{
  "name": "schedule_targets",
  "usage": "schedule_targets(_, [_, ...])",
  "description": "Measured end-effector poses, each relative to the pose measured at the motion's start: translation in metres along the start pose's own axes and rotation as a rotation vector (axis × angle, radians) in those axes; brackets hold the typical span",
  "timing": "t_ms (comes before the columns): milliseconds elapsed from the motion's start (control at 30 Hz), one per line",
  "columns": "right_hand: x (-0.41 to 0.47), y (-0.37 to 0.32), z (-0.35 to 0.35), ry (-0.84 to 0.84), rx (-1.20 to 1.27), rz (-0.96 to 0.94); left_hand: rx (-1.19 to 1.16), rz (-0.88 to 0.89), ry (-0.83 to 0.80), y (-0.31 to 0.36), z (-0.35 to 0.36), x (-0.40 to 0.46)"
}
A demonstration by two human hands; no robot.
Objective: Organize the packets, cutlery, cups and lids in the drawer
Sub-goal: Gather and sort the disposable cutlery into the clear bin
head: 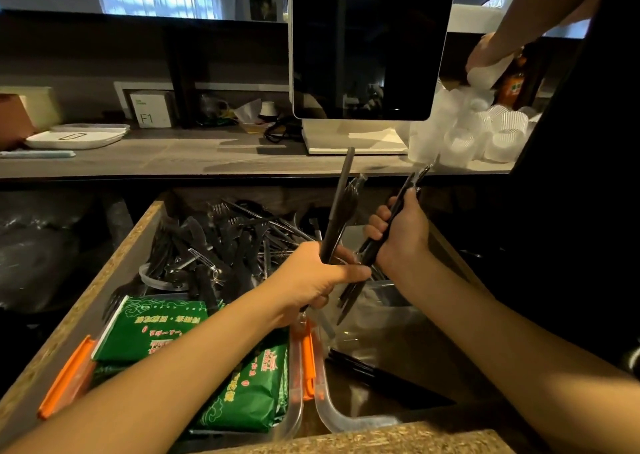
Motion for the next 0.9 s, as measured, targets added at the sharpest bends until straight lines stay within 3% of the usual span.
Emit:
schedule_targets(267, [-0.004, 0.0, -0.004, 0.03, -0.207, -0.096, 0.128, 0.062, 0.085, 0.004, 0.0, -0.001])
schedule_targets(567, [-0.002, -0.006, 0.002, -0.069, -0.332, -0.066, -0.07, -0.055, 0.046, 0.0, -0.007, 0.002])
schedule_targets(700, [0.025, -0.014, 0.002, -0.242, -0.329, 0.083, -0.395, -0.138, 0.038, 0.0, -0.021, 0.005])
schedule_targets(900, [0.017, -0.012, 0.004, -0.662, -0.897, 0.03, -0.614, -0.03, 0.279, -0.001, -0.06, 0.01])
Point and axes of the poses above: each hand's wrist, its own x-axis towards the middle knuckle, its own z-axis out of the palm, y = z × x, the point moved 5 cm from there along x, towards the middle knuckle, and after that the axes turned 13 degrees about -z, right-handed, at the moved point
